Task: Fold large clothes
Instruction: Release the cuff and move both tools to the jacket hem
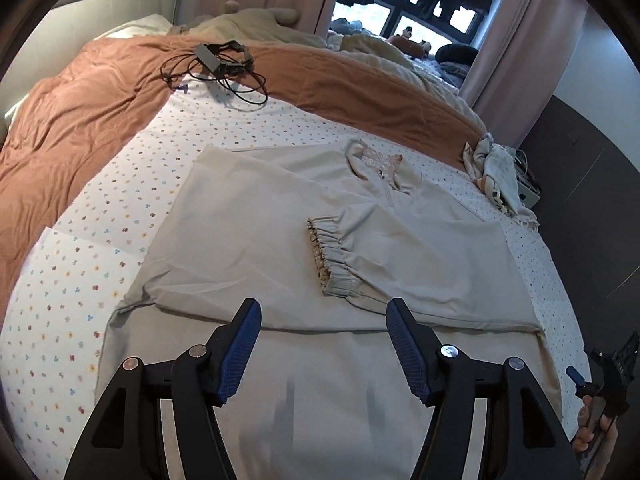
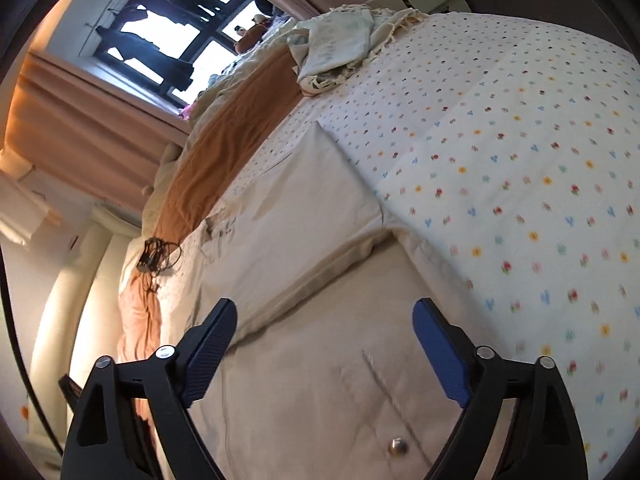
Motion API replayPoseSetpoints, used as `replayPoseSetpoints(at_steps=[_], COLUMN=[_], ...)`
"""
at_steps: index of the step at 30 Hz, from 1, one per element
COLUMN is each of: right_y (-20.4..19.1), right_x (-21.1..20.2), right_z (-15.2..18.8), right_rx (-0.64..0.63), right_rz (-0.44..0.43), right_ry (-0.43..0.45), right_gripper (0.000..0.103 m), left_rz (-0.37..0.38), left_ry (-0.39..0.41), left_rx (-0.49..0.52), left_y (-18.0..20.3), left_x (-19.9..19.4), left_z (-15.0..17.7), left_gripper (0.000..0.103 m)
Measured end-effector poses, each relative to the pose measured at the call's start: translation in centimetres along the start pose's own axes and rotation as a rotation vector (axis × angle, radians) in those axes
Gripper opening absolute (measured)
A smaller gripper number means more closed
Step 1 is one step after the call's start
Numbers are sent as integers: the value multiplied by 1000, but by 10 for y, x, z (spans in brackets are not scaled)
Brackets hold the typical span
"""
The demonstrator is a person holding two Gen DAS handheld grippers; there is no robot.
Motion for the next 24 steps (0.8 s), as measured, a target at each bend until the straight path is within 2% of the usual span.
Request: replayPoseSetpoints(at_steps=[9,11,13,15,24], right_y=[7,10,12,14,28], right_x=[-67,-83,-99,-122,-202], right_z=[59,70,79,86,111], right_rx=[-74,-83,-94,-107,-133], right_rz=[33,45,57,65,77], right_ry=[29,33,45,75,186], right_gripper=[100,100,100,99,99], left_rz=[18,23,33,31,32], left_ry=[86,121,162,192,267], left_rx=[19,23,26,36,50], left_y=[6,8,11,14,17], left_x=[-87,-110,-133,-155,-233], left_z=[25,31,37,45,84], left_gripper=[68,75,88,93,93])
Point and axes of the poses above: each gripper's, at about its wrist camera, not at the fingertips, and x roughly the way its jaws point, y to its right, z to its underside, the point moved 9 cm from there along x, roughly the way its jaws point, and after that the axes turned 13 degrees about z, right-handed, at the moved point
